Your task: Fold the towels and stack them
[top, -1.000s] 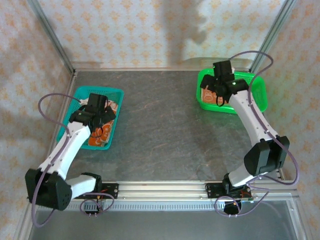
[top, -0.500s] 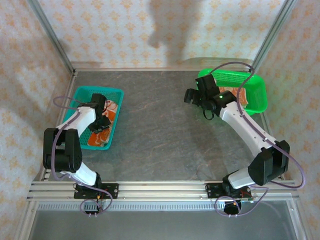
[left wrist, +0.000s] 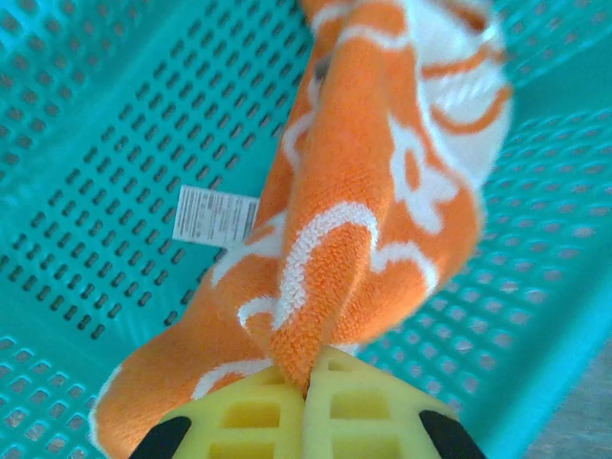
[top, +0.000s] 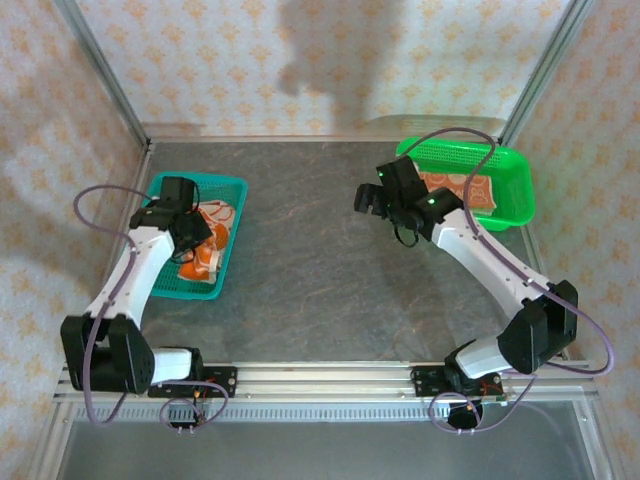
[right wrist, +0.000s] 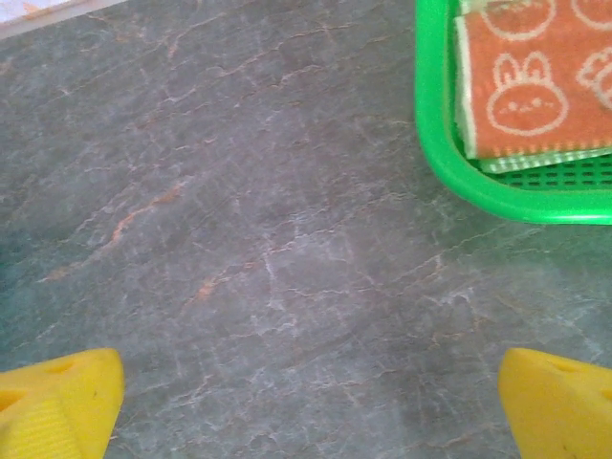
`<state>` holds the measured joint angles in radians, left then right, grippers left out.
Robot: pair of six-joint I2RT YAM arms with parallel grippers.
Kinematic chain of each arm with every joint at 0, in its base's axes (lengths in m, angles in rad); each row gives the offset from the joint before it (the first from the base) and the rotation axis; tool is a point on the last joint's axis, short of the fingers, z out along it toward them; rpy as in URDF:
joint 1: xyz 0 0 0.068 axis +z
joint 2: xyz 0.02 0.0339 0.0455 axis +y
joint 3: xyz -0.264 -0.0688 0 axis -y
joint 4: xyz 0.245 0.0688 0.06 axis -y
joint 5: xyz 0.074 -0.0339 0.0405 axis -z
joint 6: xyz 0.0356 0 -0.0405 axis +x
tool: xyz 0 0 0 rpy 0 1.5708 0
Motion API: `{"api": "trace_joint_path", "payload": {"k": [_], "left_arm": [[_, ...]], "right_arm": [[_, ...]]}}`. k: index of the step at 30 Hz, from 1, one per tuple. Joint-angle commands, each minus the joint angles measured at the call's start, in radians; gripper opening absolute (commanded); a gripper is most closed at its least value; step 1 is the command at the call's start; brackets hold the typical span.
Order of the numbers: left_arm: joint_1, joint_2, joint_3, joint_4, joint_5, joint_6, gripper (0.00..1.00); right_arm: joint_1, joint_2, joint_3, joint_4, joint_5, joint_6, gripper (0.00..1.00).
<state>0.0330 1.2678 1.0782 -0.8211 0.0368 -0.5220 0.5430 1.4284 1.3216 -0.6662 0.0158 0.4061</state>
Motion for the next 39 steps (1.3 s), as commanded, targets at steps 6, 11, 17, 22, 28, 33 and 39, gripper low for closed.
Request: {"api": "trace_joint_path", "payload": {"k": [6,11,17,22,28,33,39], "left_arm": [[-0.016,-0.163,0.253,-0.129,0.035,-0.007,0.00],[-0.150,-0.156,0.400,-0.141,0.013,-0.062,0.00],[-0.408,-0.060,0.510,-0.102,-0.028,-0.159,0.00],[-0.630,0.064,0.589,-0.044,-0.083,-0.211,0.00],[-0.811,0.306,0.874,-0.048,-0.053,-0.196,0.00],[-0.879,0.546,1.326,-0.198,-0.041,-0.115,0.00],[-0.776,0.636,1.485,-0.189,-0.008,-0.085,0.00]], "right_arm": [[0.058,0.022,0.034,0.032,0.004,0.030,0.99],[0.064,0.003,0.025,0.031,0.031,0.039,0.99],[0.064,-0.047,0.010,-0.009,0.109,0.034,0.99],[0.064,-0.132,-0.059,-0.019,0.190,0.036,0.99],[0.046,-0.206,-0.132,-0.046,0.265,0.070,0.99],[-0.001,-0.224,-0.127,-0.113,0.322,0.119,0.99],[-0.017,-0.240,-0.144,-0.113,0.298,0.113,0.99]]}}
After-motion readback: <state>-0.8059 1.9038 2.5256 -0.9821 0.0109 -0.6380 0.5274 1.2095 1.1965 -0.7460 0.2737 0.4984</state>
